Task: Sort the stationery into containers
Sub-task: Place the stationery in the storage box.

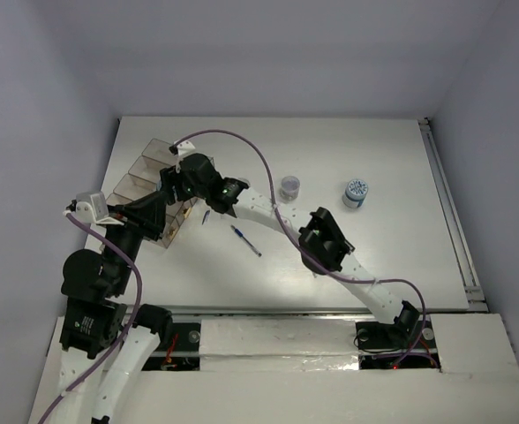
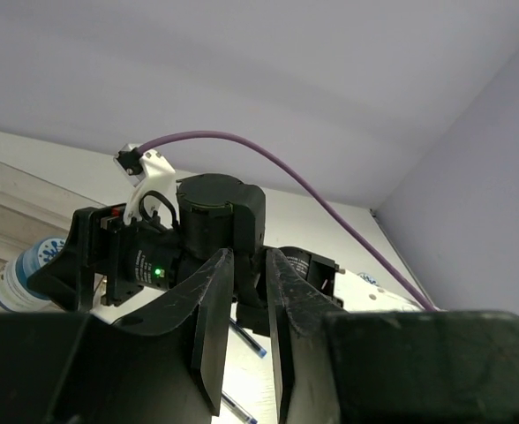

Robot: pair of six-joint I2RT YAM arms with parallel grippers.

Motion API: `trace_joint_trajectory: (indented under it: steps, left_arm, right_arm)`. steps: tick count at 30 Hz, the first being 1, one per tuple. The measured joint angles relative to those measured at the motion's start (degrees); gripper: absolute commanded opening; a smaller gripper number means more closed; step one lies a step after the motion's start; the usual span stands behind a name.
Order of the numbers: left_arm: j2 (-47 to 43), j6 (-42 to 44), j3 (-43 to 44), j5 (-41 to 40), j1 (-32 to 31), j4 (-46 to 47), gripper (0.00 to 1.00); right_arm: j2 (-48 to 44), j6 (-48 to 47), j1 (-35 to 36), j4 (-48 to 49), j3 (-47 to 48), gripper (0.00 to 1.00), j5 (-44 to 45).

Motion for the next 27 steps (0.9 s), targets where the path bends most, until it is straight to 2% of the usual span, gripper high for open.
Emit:
trace_joint_trajectory:
  steps: [6, 9, 10, 14, 19, 21, 24, 27]
  left_arm:
    - [0.0, 0.24, -0.37, -0.74, 0.0, 0.07, 0.2]
    - [0.0, 0.31, -0.48, -1.01, 0.0, 0.04, 0.2]
    - [0.0, 0.31, -0.48, -1.11, 0.0, 0.07, 0.2]
    - [0.0, 0.39, -0.48, -1.42, 0.0, 0.04, 0.21]
    - [-0.02, 0.42, -0.48, -1.51, 0.0, 0.07, 0.21]
    - [-0.02, 0.42, -0.48, -1.51, 0.0, 0.04, 0.22]
    - [-0.02, 0.39, -0.48, -1.49, 0.0, 0.07, 0.23]
    - [0.0, 0.35, -0.48, -1.46, 0.0, 0.09, 0.23]
  right_arm:
    - [0.0, -1.97, 0.83, -0.09, -0.61, 0.42, 1.03]
    - [0.02, -2.78, 1.27, -0.42, -1.09, 0.51, 1.55]
    - [0.02, -3.04, 1.42, -0.42, -1.29, 0.59, 1.7]
    - [0.02, -3.61, 1.53, -0.87, -1.44, 0.74, 2.05]
    - [-0.02, -3.74, 1.51, 0.31, -1.55, 0.87, 2.12]
    - [-0.28, -3.74, 1.51, 0.74, -1.99, 0.89, 2.16]
    - [-1.88, -3.74, 1.53, 1.44, -4.37, 0.89, 2.36]
    - [-5.38, -3.76, 1.53, 2.16, -9.09, 0.67, 3.89]
